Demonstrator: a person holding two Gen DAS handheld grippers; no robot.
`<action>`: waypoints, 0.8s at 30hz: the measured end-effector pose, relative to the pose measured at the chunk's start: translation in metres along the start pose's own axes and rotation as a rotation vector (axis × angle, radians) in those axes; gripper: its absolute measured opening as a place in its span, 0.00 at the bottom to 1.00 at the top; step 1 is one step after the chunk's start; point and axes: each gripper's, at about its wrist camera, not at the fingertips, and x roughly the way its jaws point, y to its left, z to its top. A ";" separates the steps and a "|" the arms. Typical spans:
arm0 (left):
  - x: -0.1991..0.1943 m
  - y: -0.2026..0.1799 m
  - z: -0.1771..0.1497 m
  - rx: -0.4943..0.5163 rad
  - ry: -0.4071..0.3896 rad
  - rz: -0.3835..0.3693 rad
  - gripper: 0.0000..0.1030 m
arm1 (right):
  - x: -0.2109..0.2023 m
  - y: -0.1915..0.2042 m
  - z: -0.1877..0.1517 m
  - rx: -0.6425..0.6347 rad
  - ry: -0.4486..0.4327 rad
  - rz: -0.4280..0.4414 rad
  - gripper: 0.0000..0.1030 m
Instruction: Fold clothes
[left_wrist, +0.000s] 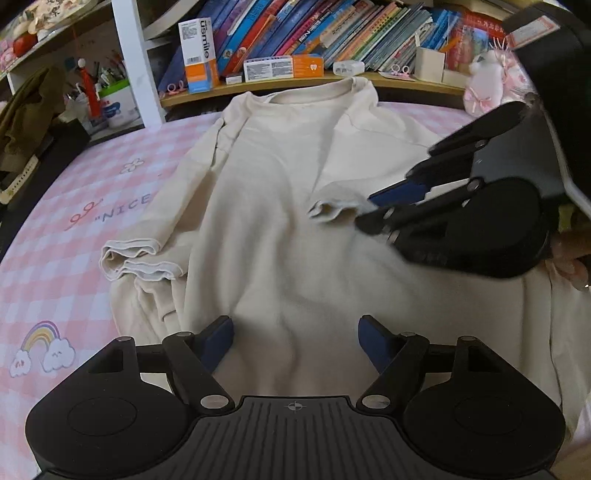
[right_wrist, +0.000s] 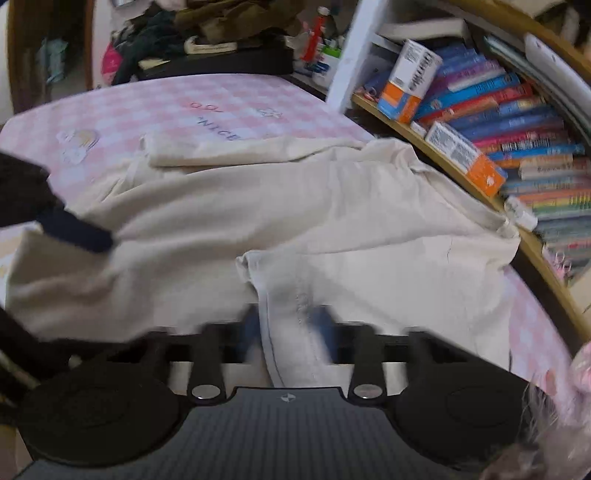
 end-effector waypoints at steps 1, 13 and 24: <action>0.001 0.002 0.001 0.003 0.003 -0.001 0.75 | -0.003 -0.006 0.001 0.030 -0.009 -0.005 0.08; 0.003 0.006 0.004 0.008 0.024 -0.006 0.75 | -0.078 -0.188 -0.055 0.395 -0.001 -0.386 0.07; 0.003 0.004 0.004 -0.008 0.046 0.019 0.75 | -0.077 -0.284 -0.133 0.571 0.192 -0.631 0.07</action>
